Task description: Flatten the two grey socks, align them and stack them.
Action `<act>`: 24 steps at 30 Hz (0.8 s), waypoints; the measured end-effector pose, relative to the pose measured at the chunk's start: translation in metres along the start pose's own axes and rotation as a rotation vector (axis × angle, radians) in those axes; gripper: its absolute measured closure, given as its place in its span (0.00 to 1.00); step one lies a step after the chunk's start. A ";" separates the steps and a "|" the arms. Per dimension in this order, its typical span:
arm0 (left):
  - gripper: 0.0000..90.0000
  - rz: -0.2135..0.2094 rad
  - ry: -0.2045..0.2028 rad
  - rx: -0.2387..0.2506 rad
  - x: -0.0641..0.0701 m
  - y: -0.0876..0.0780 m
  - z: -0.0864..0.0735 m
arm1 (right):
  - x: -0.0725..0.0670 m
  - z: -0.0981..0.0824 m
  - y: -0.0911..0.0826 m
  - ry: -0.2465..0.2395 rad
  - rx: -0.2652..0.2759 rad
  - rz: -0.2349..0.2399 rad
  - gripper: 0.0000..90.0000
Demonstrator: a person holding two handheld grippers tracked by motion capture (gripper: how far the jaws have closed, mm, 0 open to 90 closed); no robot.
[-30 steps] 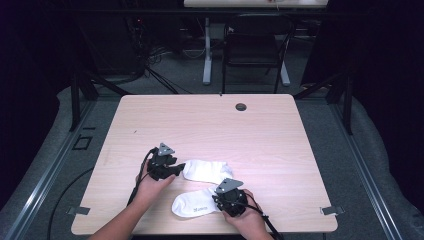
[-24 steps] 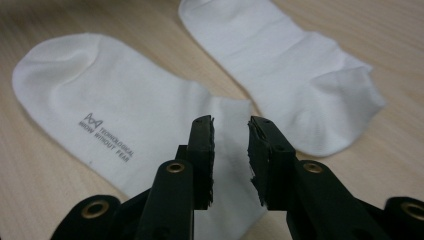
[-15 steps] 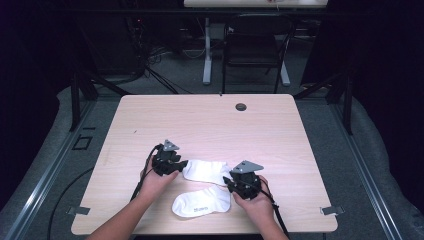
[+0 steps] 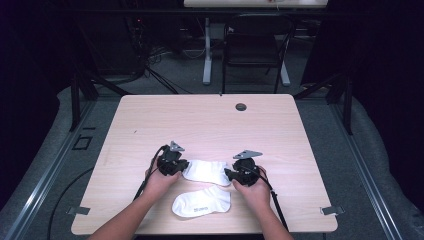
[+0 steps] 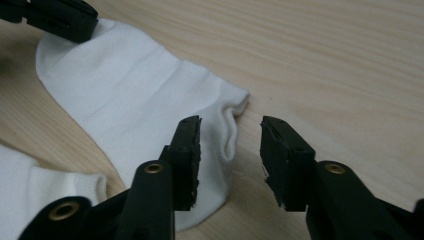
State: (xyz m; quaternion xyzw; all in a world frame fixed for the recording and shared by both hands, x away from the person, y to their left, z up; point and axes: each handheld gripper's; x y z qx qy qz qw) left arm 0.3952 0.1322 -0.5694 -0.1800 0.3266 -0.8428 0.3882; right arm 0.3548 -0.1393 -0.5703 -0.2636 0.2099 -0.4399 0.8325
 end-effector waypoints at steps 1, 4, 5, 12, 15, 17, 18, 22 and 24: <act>0.97 -0.003 0.000 -0.002 0.000 -0.001 0.000 | 0.000 0.000 0.001 0.000 -0.012 0.004 0.76; 0.99 -0.006 0.000 0.005 -0.001 -0.003 0.000 | -0.001 -0.001 0.001 -0.009 -0.021 0.013 0.91; 0.99 -0.005 0.003 0.007 -0.001 -0.005 0.000 | -0.001 0.000 0.001 -0.012 -0.021 0.012 0.93; 0.99 -0.022 0.014 0.044 0.001 -0.017 0.003 | 0.000 0.004 -0.007 -0.015 0.017 0.010 0.95; 0.99 -0.030 0.017 0.065 0.003 -0.025 0.003 | -0.002 0.007 -0.012 -0.019 0.032 0.014 0.95; 0.99 -0.040 0.025 0.075 0.004 -0.032 0.003 | -0.004 0.010 -0.016 -0.030 0.047 0.016 0.95; 0.99 -0.041 0.027 0.078 0.005 -0.034 0.003 | -0.005 0.011 -0.018 -0.042 0.049 0.018 0.95; 0.99 -0.045 0.035 0.094 0.009 -0.047 -0.001 | -0.009 0.014 -0.025 -0.054 0.067 0.026 0.95; 0.99 -0.049 0.038 0.102 0.011 -0.053 -0.005 | -0.012 0.015 -0.030 -0.064 0.069 0.032 0.95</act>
Point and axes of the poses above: each handheld gripper's, and its own axes: y roughly forward along the jaws, z roughly out of its top, x roughly to its right, and after that the axes turned 6 degrees about x, right-handed
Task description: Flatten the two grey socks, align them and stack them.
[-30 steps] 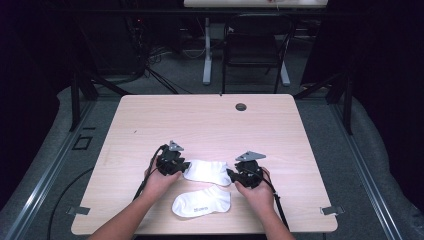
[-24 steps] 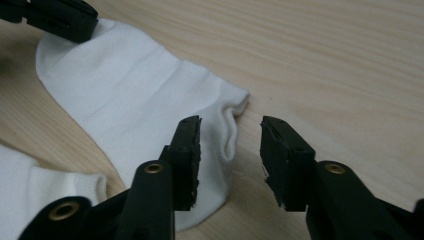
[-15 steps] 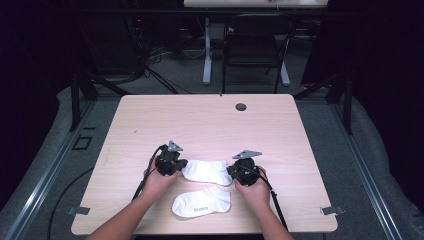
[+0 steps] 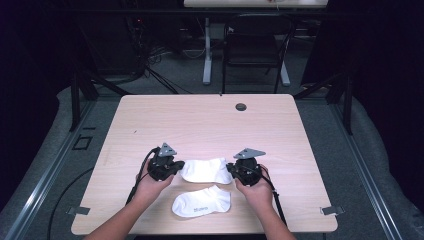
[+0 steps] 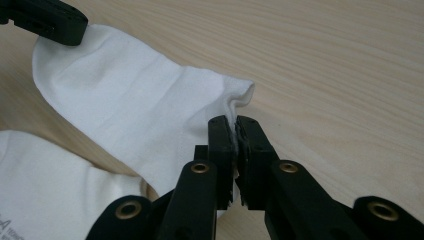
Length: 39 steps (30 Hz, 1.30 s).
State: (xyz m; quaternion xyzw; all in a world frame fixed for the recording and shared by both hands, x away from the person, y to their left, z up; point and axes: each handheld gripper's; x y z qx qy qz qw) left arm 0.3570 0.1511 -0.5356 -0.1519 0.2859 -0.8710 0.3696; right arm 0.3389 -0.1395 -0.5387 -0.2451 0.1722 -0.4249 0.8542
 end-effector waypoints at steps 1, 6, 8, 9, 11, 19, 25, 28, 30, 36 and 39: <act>0.99 -0.004 -0.002 0.008 0.002 -0.005 -0.002 | -0.001 0.000 -0.002 -0.007 0.000 0.004 0.95; 0.99 -0.017 -0.002 0.018 0.011 -0.019 -0.015 | -0.010 -0.001 -0.013 -0.041 0.000 0.032 0.95; 0.99 -0.021 -0.007 0.021 0.013 -0.024 -0.019 | -0.015 -0.002 -0.017 -0.051 -0.002 0.044 0.95; 0.99 -0.024 -0.004 0.021 0.014 -0.027 -0.022 | -0.017 -0.003 -0.018 -0.054 -0.003 0.052 0.95; 0.99 -0.029 -0.012 0.021 0.017 -0.031 -0.026 | -0.021 -0.006 -0.021 -0.063 -0.003 0.063 0.95; 0.99 -0.051 -0.004 0.008 0.029 -0.044 -0.036 | -0.034 -0.014 -0.030 -0.088 -0.020 0.090 0.95; 0.99 -0.067 -0.007 0.015 0.039 -0.050 -0.044 | -0.037 -0.018 -0.035 -0.091 -0.037 0.102 0.95; 0.99 -0.070 -0.008 0.003 0.041 -0.051 -0.047 | -0.037 -0.024 -0.037 -0.092 -0.041 0.101 0.95; 0.99 -0.066 -0.005 0.004 0.042 -0.051 -0.049 | -0.037 -0.026 -0.038 -0.096 -0.042 0.103 0.95; 0.99 -0.070 0.000 -0.017 0.044 -0.049 -0.055 | -0.039 -0.031 -0.039 -0.104 -0.054 0.106 0.95; 0.99 -0.070 0.009 -0.029 0.045 -0.048 -0.058 | -0.041 -0.033 -0.037 -0.117 -0.065 0.104 0.95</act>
Point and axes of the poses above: each handheld gripper's, and its own axes: y roughly forward along the jaws, z roughly out of its top, x roughly to its right, and after that the axes turned 6 degrees about x, right-handed
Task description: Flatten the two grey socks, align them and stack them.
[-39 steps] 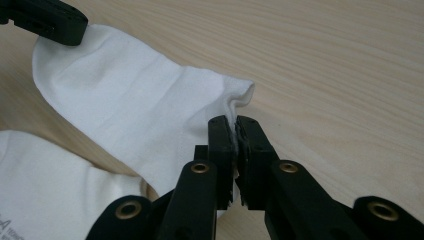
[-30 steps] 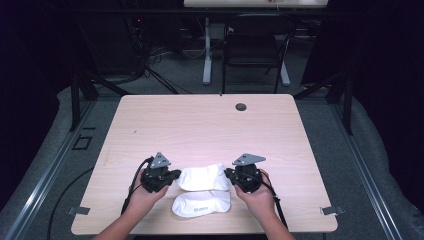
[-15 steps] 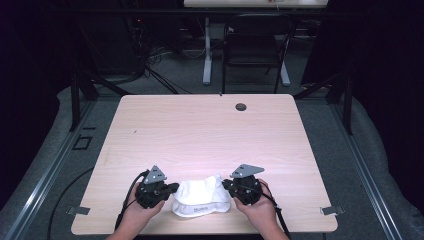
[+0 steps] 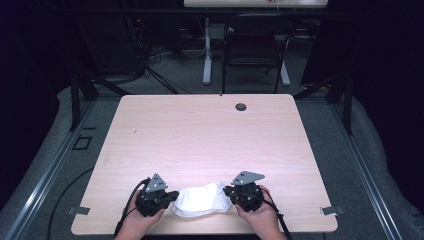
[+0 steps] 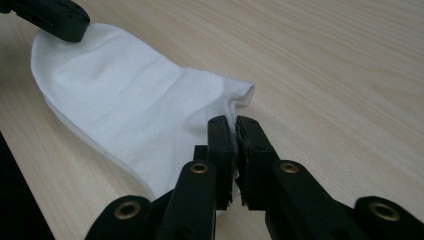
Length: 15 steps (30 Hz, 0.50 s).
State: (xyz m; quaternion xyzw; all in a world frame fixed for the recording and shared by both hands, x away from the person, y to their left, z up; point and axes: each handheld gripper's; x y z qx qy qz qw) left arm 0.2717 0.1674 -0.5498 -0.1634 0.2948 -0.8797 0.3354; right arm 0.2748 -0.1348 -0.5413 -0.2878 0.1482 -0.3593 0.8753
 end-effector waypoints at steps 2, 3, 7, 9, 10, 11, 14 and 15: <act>0.99 -0.001 0.000 -0.003 0.000 0.000 -0.001 | -0.001 -0.001 0.002 0.000 0.002 0.001 0.95; 0.99 0.000 -0.004 0.000 0.001 0.000 -0.001 | -0.001 -0.001 0.002 -0.003 -0.002 0.003 0.95; 0.99 -0.003 -0.003 -0.004 0.002 -0.001 -0.004 | -0.002 -0.002 0.004 -0.009 -0.002 0.004 0.95; 0.99 -0.003 -0.004 -0.009 0.002 -0.001 -0.005 | -0.003 -0.002 0.004 -0.008 -0.005 0.007 0.95; 0.99 -0.007 -0.008 -0.018 0.002 0.000 -0.006 | -0.004 -0.002 0.005 -0.007 -0.003 0.006 0.95; 0.99 -0.007 -0.007 -0.023 0.002 0.001 -0.007 | -0.003 -0.002 0.005 -0.015 -0.009 0.007 0.95; 0.98 -0.006 -0.002 -0.037 0.002 0.004 -0.009 | -0.003 -0.003 0.007 -0.017 -0.015 0.007 0.95; 0.98 -0.005 0.004 -0.039 0.002 0.004 -0.009 | -0.003 -0.003 0.007 -0.017 -0.015 0.007 0.95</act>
Point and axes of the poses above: each handheld gripper's, and its own axes: y roughly forward along the jaws, z roughly out of its top, x roughly to its right, and after that the axes turned 6 degrees about x, right-handed
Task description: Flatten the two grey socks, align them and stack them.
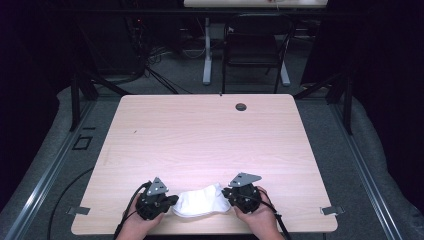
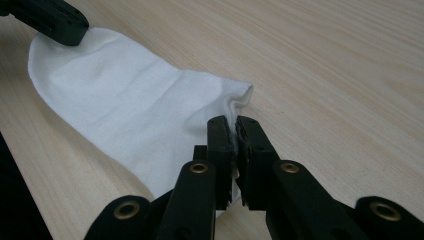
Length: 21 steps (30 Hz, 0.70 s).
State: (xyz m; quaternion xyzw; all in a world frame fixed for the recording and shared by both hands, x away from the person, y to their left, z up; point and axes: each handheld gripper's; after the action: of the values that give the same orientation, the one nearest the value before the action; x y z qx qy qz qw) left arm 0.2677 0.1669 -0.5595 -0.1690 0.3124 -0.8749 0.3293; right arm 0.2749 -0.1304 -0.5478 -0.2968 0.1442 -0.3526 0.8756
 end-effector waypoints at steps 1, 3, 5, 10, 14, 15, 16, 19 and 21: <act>0.98 0.003 0.002 0.001 0.001 0.001 0.000 | 0.000 0.000 0.000 0.002 -0.006 -0.001 0.95; 0.98 0.006 0.012 -0.006 0.001 0.002 -0.001 | 0.001 -0.001 0.002 0.005 -0.006 0.000 0.94; 0.98 0.007 0.021 -0.014 0.001 0.002 -0.001 | 0.002 -0.001 0.004 0.010 -0.008 -0.001 0.94; 0.98 0.007 0.018 -0.015 0.001 0.003 -0.002 | 0.003 -0.002 0.007 0.006 -0.019 0.003 0.94; 0.96 0.010 0.026 -0.021 0.002 0.005 -0.004 | 0.002 -0.003 0.009 0.008 -0.021 0.006 0.93; 0.96 0.010 0.026 -0.020 0.002 0.005 -0.004 | 0.002 -0.004 0.010 0.007 -0.024 0.004 0.92; 0.95 0.009 0.026 -0.017 0.002 0.005 -0.003 | 0.002 -0.004 0.010 0.011 -0.021 0.004 0.91; 0.87 0.022 0.028 0.015 0.002 0.001 -0.001 | 0.003 -0.005 0.010 0.008 -0.023 0.004 0.84; 0.82 0.015 0.025 0.049 0.001 -0.002 0.002 | 0.003 -0.003 0.007 0.015 0.001 -0.007 0.78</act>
State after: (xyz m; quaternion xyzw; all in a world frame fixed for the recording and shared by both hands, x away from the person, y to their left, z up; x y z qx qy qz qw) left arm 0.2667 0.1664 -0.5562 -0.1477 0.2961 -0.8818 0.3361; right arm 0.2796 -0.1300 -0.5553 -0.2945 0.1495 -0.3578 0.8734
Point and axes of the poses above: each handheld gripper's, and its own axes: y roughly forward along the jaws, z roughly out of its top, x roughly to its right, and after that the axes turned 6 degrees about x, right-handed
